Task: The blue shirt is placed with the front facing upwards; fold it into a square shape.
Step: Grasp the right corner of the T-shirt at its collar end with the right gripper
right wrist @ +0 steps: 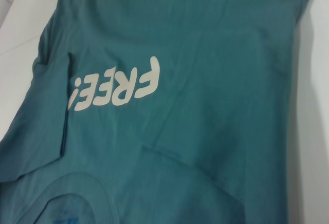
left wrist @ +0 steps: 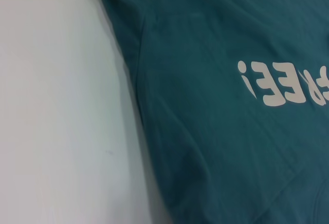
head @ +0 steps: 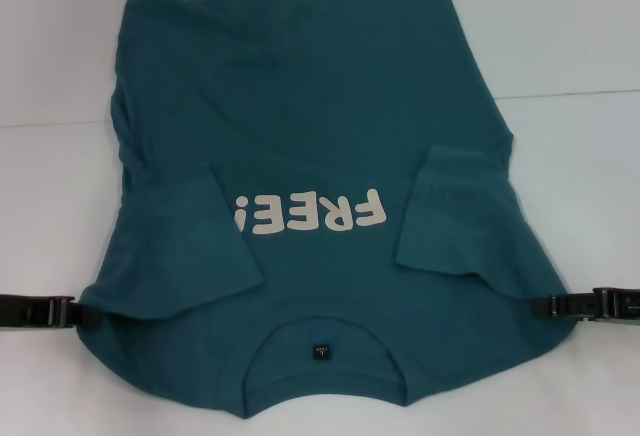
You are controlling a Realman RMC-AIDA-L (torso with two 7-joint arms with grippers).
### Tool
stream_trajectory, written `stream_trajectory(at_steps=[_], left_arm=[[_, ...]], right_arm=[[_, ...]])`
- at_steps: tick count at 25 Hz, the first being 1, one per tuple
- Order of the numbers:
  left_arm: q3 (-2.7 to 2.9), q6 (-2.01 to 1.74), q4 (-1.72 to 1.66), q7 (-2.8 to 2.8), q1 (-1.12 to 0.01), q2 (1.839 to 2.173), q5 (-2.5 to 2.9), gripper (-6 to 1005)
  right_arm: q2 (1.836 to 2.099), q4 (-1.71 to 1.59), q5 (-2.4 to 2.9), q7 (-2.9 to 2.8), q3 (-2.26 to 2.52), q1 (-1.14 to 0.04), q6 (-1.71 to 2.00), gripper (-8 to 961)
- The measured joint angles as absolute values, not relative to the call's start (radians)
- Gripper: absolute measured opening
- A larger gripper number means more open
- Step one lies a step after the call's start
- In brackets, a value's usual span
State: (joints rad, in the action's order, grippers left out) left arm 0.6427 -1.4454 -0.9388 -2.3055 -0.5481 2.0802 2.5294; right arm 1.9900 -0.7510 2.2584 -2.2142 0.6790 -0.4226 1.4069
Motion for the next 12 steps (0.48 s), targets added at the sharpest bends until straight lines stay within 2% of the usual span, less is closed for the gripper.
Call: stream_trajectory(at_steps=[1,12], left_arm=[[0.643,-1.445,-0.939,-2.305,-0.549,2.080,2.529,40],[0.643,-1.443,-0.939,-2.305,-0.551,2.076,2.529,42]], right_arm=[[1.990,-0.747,2.258,-2.211,0.676,-0.424,1.404,818],[1.992,-0.742,2.260,-2.213,0.676,-0.428,1.394,540]])
